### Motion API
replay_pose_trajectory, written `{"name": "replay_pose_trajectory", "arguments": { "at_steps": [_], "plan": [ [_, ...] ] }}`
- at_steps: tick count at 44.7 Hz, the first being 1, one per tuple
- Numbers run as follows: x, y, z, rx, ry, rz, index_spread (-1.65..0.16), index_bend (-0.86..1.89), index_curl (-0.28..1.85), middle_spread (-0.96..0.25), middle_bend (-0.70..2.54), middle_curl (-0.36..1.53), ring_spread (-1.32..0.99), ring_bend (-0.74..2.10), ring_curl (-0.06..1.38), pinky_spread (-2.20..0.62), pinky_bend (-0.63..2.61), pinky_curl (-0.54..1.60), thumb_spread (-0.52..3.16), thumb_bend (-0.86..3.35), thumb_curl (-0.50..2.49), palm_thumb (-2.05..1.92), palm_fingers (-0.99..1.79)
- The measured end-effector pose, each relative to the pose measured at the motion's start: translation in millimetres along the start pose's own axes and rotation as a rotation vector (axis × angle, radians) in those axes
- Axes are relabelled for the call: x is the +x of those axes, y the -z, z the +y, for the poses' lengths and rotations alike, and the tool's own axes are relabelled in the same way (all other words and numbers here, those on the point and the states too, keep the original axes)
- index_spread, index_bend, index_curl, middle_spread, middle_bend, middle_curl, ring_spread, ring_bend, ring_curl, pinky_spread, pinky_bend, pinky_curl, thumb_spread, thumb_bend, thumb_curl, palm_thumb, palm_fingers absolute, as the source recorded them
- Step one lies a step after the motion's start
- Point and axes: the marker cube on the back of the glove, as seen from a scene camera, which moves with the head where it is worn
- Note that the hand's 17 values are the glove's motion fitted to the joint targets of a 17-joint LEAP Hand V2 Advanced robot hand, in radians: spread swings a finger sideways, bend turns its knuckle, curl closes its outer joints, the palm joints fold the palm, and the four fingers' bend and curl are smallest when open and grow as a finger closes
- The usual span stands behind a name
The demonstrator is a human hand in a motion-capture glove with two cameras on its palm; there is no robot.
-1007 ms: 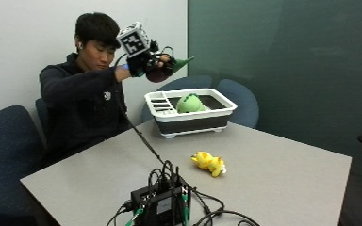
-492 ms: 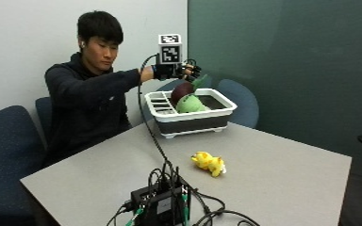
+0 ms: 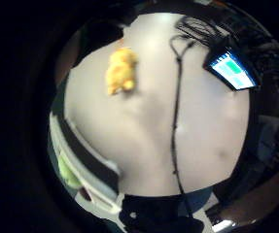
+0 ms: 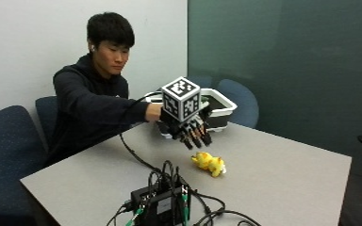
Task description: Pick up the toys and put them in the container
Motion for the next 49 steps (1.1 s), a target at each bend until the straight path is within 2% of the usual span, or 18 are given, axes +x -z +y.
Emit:
{"name": "replay_pose_trajectory", "arguments": {
  "at_steps": [6, 11, 15, 19, 22, 28, 36, 43, 49],
  "plan": [
    [21, -35, -47, 0.008, -0.105, 0.173, -0.10, 0.27, 0.58, 0.06, 0.11, 0.37, -0.01, 0.16, 0.20, -0.02, 0.71, 0.34, 1.33, -0.01, 0.41, 0.12, -0.20],
    [30, -60, -66, 0.021, -0.127, 0.255, -0.07, 0.36, 0.59, 0.07, 0.09, 0.33, 0.01, 0.12, 0.17, -0.01, 0.66, 0.33, 1.28, -0.03, 0.39, 0.07, -0.17],
    [29, -73, -73, 0.079, -0.061, 0.204, -0.08, 0.54, 0.63, 0.06, 0.15, 0.32, 0.01, 0.10, 0.14, -0.01, 0.58, 0.31, 1.31, 0.01, 0.39, 0.11, -0.06],
    [24, -70, -73, 0.165, 0.039, 0.061, -0.12, 0.63, 0.64, 0.00, 0.38, 0.38, -0.03, 0.22, 0.15, -0.02, 0.45, 0.26, 1.42, 0.17, 0.45, 0.38, 0.31],
    [17, -55, -68, 0.228, 0.104, -0.018, -0.12, 0.73, 0.66, -0.05, 0.46, 0.41, -0.05, 0.18, 0.14, -0.03, 0.37, 0.24, 1.40, 0.21, 0.49, 0.49, 0.38],
    [-19, 0, -36, 0.310, 0.270, -0.086, -0.12, 0.88, 0.76, -0.12, 0.54, 0.46, -0.10, 0.17, 0.15, -0.04, 0.32, 0.25, 1.32, 0.22, 0.55, 0.58, 0.39],
    [-119, 44, 50, 0.152, 0.618, -0.311, -0.11, 0.89, 0.80, -0.20, 0.56, 0.49, -0.21, 0.31, 0.18, -0.07, 0.31, 0.26, 1.22, 0.21, 0.62, 0.62, 0.49],
    [-190, 35, 110, 0.092, 0.852, -0.200, -0.11, 0.85, 0.82, -0.26, 0.56, 0.51, -0.30, 0.44, 0.23, -0.12, 0.35, 0.28, 1.17, 0.19, 0.66, 0.65, 0.54],
    [-218, 9, 128, 0.030, 0.893, -0.027, -0.11, 0.78, 0.82, -0.30, 0.55, 0.53, -0.36, 0.52, 0.26, -0.17, 0.41, 0.31, 1.14, 0.18, 0.69, 0.66, 0.52]
  ]
}}
